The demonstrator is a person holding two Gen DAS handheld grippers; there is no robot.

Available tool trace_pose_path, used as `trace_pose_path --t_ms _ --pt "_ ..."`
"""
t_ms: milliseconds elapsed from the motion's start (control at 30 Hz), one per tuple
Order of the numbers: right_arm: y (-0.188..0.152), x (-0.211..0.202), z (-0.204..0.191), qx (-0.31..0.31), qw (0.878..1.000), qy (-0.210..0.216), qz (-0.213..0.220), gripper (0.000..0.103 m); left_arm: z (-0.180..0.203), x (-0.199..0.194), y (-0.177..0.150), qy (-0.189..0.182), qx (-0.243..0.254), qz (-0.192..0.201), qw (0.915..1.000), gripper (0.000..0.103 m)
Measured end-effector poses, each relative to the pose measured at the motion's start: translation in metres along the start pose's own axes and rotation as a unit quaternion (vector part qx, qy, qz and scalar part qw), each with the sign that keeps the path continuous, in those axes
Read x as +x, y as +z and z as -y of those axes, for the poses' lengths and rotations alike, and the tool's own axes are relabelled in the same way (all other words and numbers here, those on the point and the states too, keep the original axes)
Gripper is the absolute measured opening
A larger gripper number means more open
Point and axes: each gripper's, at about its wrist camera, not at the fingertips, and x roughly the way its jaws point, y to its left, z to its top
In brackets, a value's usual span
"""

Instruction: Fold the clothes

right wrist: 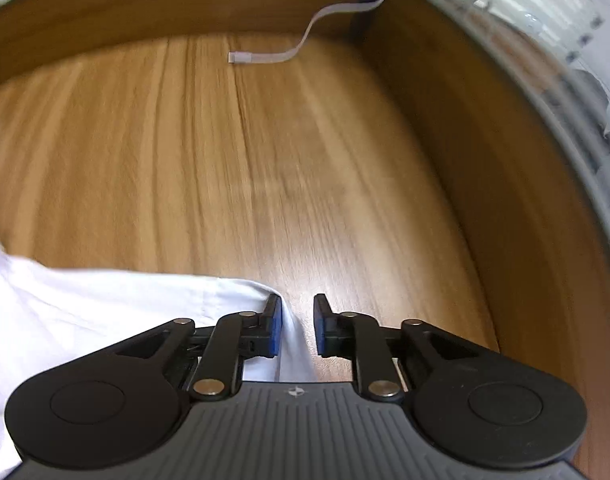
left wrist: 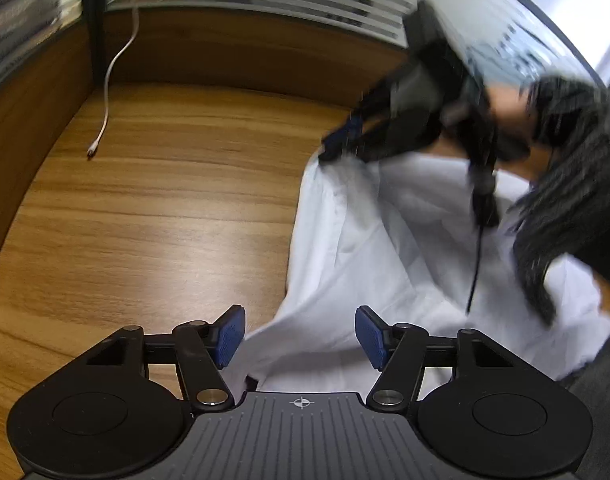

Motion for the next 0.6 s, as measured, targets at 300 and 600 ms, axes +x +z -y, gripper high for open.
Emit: trace_pose_path --t_ms 300,600 --pt "-0.032 -0.094 -0.035 0.081 0.996 0.027 0.029 0.038 0.003 0.007 -0.015 0.047 0.129 0.005 0.9905 0.067" --pt "-0.066 -0.103 -0.110 0.167 0.984 0.068 -0.006 0.040 -0.010 -0.009 -0.032 0.050 0.068 0.013 0.9963 0.065"
